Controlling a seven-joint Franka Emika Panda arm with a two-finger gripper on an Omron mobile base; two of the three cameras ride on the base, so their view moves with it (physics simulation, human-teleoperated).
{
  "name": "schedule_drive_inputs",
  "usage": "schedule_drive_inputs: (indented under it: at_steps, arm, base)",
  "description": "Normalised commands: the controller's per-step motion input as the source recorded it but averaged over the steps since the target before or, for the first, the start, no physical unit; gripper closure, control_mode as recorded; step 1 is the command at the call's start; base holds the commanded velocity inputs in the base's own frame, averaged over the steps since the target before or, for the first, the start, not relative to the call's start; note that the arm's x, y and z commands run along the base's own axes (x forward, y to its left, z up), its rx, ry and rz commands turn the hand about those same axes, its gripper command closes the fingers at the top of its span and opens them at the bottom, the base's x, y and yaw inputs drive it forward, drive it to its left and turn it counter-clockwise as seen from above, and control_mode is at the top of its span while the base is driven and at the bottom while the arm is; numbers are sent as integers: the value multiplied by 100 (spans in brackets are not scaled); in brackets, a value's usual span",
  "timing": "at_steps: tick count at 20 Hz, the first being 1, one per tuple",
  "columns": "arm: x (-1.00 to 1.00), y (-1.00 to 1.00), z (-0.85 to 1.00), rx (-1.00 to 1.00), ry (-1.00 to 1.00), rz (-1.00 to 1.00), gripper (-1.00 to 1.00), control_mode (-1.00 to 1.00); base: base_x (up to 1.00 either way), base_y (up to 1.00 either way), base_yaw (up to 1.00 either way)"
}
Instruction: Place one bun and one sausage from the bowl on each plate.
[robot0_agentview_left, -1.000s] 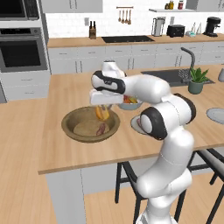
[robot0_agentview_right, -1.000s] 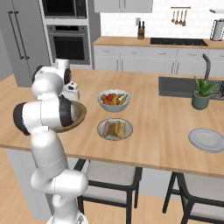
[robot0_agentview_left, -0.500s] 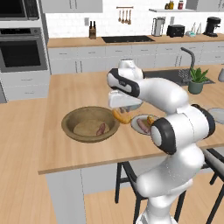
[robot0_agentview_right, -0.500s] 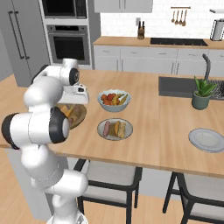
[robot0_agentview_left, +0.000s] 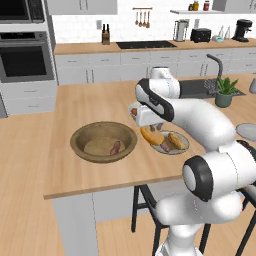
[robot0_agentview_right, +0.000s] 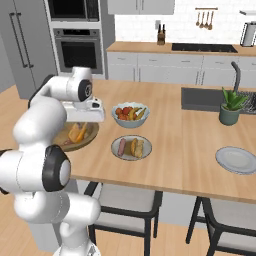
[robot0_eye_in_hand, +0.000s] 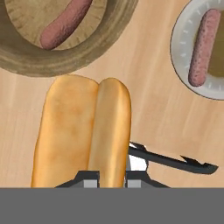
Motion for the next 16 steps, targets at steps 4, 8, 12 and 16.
schedule_drive_inputs:
  at_steps: [4, 8, 12, 16]
  arm:
    - [0, 0, 0, 0, 0, 0, 100, 100]
    - [0, 0, 0, 0, 0, 0, 100, 100]
    - [0, 0, 0, 0, 0, 0, 100, 100]
    - [0, 0, 0, 0, 0, 0, 100, 100]
  base:
    - [-12, -24, 0]
    - [-40, -58, 0]
    - [-33, -77, -4]
    - [-6, -69, -1]
